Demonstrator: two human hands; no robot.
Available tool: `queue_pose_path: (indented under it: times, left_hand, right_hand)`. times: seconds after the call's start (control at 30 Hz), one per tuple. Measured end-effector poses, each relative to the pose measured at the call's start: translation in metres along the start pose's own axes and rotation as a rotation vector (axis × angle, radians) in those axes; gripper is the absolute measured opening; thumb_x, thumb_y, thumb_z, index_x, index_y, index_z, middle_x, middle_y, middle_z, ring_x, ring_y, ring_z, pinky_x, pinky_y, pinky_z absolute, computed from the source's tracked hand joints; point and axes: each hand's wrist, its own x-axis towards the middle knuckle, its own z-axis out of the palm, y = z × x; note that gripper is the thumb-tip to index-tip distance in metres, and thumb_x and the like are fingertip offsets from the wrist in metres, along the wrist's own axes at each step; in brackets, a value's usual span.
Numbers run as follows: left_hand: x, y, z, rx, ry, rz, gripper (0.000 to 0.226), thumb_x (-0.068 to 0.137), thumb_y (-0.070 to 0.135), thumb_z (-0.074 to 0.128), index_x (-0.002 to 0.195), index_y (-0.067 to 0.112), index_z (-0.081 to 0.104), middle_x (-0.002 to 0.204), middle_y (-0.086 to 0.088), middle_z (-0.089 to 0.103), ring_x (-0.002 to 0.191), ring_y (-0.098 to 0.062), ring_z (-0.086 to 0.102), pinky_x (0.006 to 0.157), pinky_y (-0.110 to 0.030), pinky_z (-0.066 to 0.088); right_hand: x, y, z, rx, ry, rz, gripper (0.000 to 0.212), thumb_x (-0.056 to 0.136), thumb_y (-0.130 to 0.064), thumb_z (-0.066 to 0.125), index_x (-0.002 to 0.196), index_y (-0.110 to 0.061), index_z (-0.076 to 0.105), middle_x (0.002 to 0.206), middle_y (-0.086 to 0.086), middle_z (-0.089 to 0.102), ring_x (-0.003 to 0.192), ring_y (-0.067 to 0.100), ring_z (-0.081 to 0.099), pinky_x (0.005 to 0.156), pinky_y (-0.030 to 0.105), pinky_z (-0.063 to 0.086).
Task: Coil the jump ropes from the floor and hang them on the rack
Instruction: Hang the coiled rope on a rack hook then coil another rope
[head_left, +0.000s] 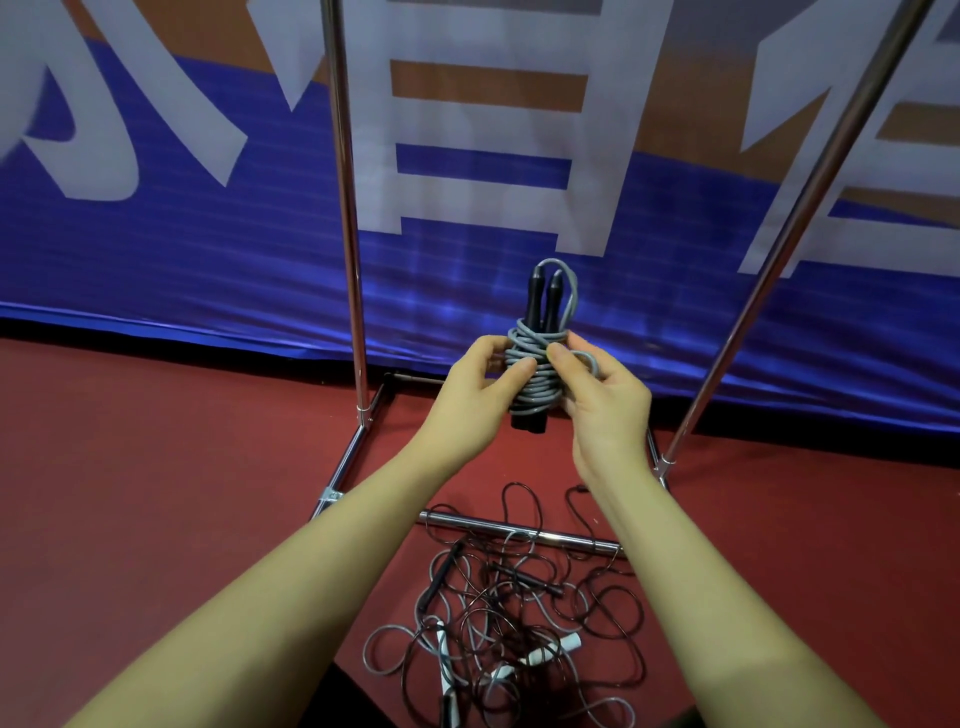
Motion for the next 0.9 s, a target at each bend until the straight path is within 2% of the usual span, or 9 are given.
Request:
queue_pose_path:
  times: [0.13,0.27,0.33,0.47,0.57,0.67,0.73,0.8,0.9]
  left_hand:
    - [0.001,0.002,0.004,-0.072,-0.022,-0.042,0.024,0.101,0.014,0.043,0.124,0.017,0.048,0.111,-0.003,0.06,0.097,-0.006,0.06,0.086,-0.017,0.048]
    - [-0.001,0.003,0.014,-0.1,-0.022,-0.061,0.029,0.105,0.02,0.028,0.132,0.017,0.037,0.125,-0.004,0.055,0.111,-0.011,0.053,0.1,-0.029,0.04]
    - [0.0,0.004,0.018,-0.113,-0.016,-0.066,0.023,0.105,0.024,0.027,0.126,0.022,0.036,0.122,-0.001,0.054,0.107,-0.008,0.054,0.097,-0.028,0.041]
    - [0.004,0.002,0.018,-0.147,0.01,-0.097,0.027,0.097,0.051,0.033,0.109,0.03,0.046,0.111,0.005,0.063,0.104,-0.011,0.061,0.093,-0.033,0.046]
    - [0.005,0.003,0.014,-0.143,0.185,-0.11,0.031,0.096,0.049,0.045,0.091,0.02,0.056,0.084,0.007,0.065,0.079,-0.01,0.062,0.08,-0.033,0.048]
    - [0.005,0.005,0.011,-0.074,0.319,-0.143,0.048,0.087,0.06,0.052,0.073,0.014,0.056,0.065,0.004,0.055,0.061,-0.013,0.052,0.065,-0.035,0.045]
    - [0.008,0.006,0.007,-0.025,0.384,-0.192,0.055,0.081,0.065,0.055,0.064,0.013,0.053,0.054,0.008,0.051,0.054,-0.013,0.049,0.06,-0.036,0.044]
    - [0.009,0.005,0.003,0.008,0.392,-0.23,0.058,0.075,0.069,0.059,0.059,0.014,0.05,0.048,0.008,0.049,0.051,-0.015,0.051,0.056,-0.038,0.046]
    - [0.009,0.005,0.001,0.024,0.309,-0.266,0.063,0.069,0.073,0.06,0.063,0.011,0.056,0.053,-0.002,0.055,0.05,-0.022,0.057,0.053,-0.04,0.051]
  right_hand:
    - [-0.002,-0.001,0.001,-0.009,0.011,-0.039,0.015,0.083,0.0,0.067,0.092,-0.009,0.059,0.074,0.001,0.068,0.074,0.017,0.065,0.077,0.033,0.052]
    - [-0.004,0.0,0.002,-0.024,-0.003,-0.037,0.016,0.083,-0.005,0.069,0.093,-0.009,0.056,0.079,0.005,0.064,0.078,0.018,0.062,0.077,0.033,0.05]
    - [-0.005,-0.001,0.002,-0.036,-0.011,-0.058,0.017,0.084,-0.005,0.068,0.096,-0.007,0.057,0.081,0.006,0.065,0.075,0.013,0.063,0.074,0.026,0.051]
    - [-0.008,-0.006,0.001,-0.128,-0.06,-0.13,0.016,0.084,-0.004,0.067,0.096,-0.006,0.057,0.073,-0.002,0.067,0.067,0.003,0.063,0.066,0.014,0.049]
    - [-0.011,-0.006,0.002,-0.19,-0.119,-0.15,0.014,0.084,-0.002,0.067,0.086,-0.01,0.056,0.067,-0.006,0.067,0.065,0.002,0.062,0.065,0.013,0.047]
    - [-0.01,-0.006,0.003,-0.328,-0.14,-0.228,0.02,0.085,-0.008,0.068,0.073,-0.015,0.053,0.062,-0.004,0.061,0.057,0.002,0.053,0.059,0.015,0.042]
    - [-0.009,-0.006,0.002,-0.411,-0.149,-0.286,0.022,0.086,-0.01,0.067,0.072,-0.019,0.053,0.073,-0.003,0.064,0.063,0.001,0.057,0.066,0.015,0.044]
    - [-0.007,-0.005,0.0,-0.424,-0.141,-0.309,0.022,0.088,-0.008,0.065,0.073,-0.019,0.052,0.094,0.002,0.068,0.084,0.004,0.065,0.082,0.02,0.049]
    - [-0.001,-0.007,-0.002,-0.323,-0.159,-0.302,0.027,0.093,-0.002,0.056,0.073,-0.016,0.043,0.094,0.011,0.067,0.102,0.019,0.065,0.091,0.033,0.052]
